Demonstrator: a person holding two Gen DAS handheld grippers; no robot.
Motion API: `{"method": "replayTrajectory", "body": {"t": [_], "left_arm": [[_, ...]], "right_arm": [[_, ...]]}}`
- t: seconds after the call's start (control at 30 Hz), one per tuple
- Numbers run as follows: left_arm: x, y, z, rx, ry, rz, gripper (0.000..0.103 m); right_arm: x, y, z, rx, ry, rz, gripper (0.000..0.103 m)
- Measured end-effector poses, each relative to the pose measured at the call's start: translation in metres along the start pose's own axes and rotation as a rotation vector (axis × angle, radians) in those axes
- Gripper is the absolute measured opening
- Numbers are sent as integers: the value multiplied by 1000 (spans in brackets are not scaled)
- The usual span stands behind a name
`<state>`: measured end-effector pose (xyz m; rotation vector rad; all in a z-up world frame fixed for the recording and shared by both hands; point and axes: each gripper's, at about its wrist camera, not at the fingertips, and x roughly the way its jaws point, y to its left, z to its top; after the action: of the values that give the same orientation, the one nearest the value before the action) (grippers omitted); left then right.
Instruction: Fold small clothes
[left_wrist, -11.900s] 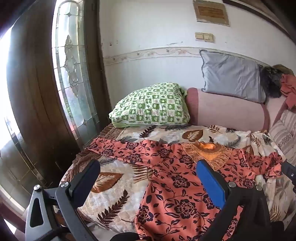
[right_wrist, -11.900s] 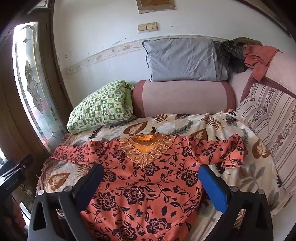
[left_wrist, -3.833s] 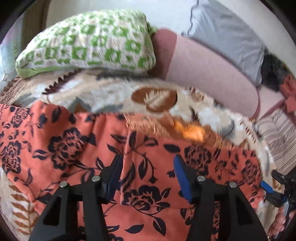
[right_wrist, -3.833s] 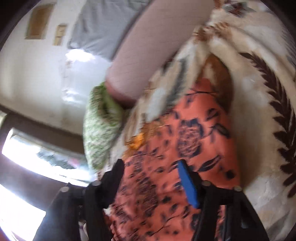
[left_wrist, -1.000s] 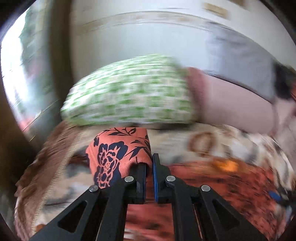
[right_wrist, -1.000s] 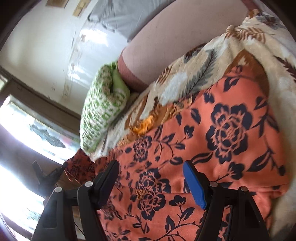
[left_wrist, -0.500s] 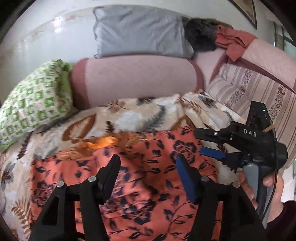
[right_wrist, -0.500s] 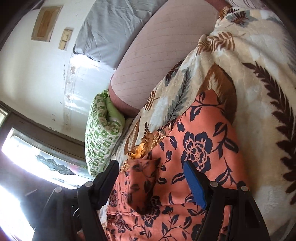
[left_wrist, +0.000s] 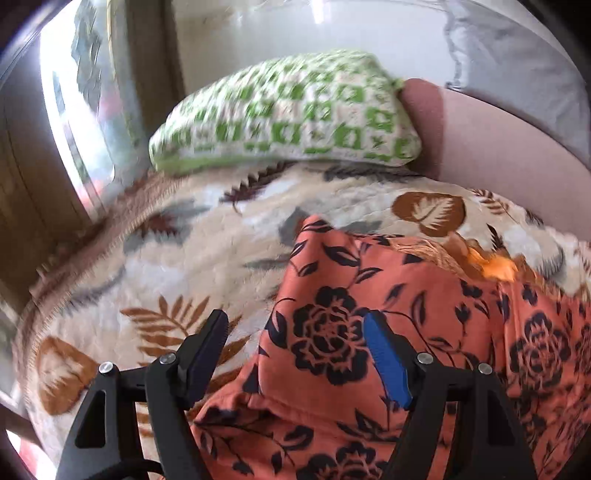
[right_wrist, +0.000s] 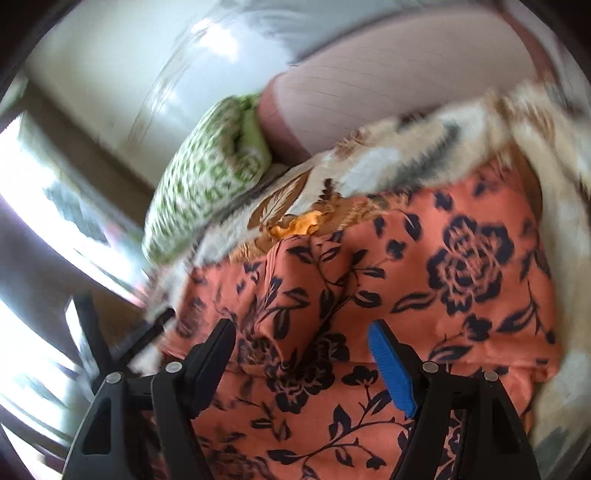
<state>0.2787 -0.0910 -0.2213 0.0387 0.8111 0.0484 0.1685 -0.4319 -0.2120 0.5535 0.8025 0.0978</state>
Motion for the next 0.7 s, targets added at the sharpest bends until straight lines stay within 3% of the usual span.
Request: {"method": "replayTrajectory", "body": {"t": [0.13, 0.3, 0.43, 0.47, 0.5, 0.53, 0.6, 0.7], "left_arm": [[19, 14, 13, -90, 57, 4, 76], [27, 26, 16, -115, 99, 11, 76], [36, 38, 14, -174, 146, -13, 76], [37, 39, 15, -178, 153, -15, 76], [38, 39, 15, -177, 156, -13, 76], [38, 39, 15, -176, 156, -14, 76], [40, 38, 15, -171, 165, -21, 76], [40, 36, 15, -170, 162, -33, 76]], "right_arm": [[21, 26, -9, -144, 35, -182, 77], [50, 40, -12, -315, 106, -395, 77], [63, 44, 8, -296, 72, -452, 75], [69, 45, 14, -304, 77, -457, 59], [72, 44, 18, -306, 89, -440, 27], [75, 43, 24, -293, 114, -414, 17], [70, 33, 32, -213, 119, -345, 9], [31, 8, 40, -37, 26, -236, 8]]}}
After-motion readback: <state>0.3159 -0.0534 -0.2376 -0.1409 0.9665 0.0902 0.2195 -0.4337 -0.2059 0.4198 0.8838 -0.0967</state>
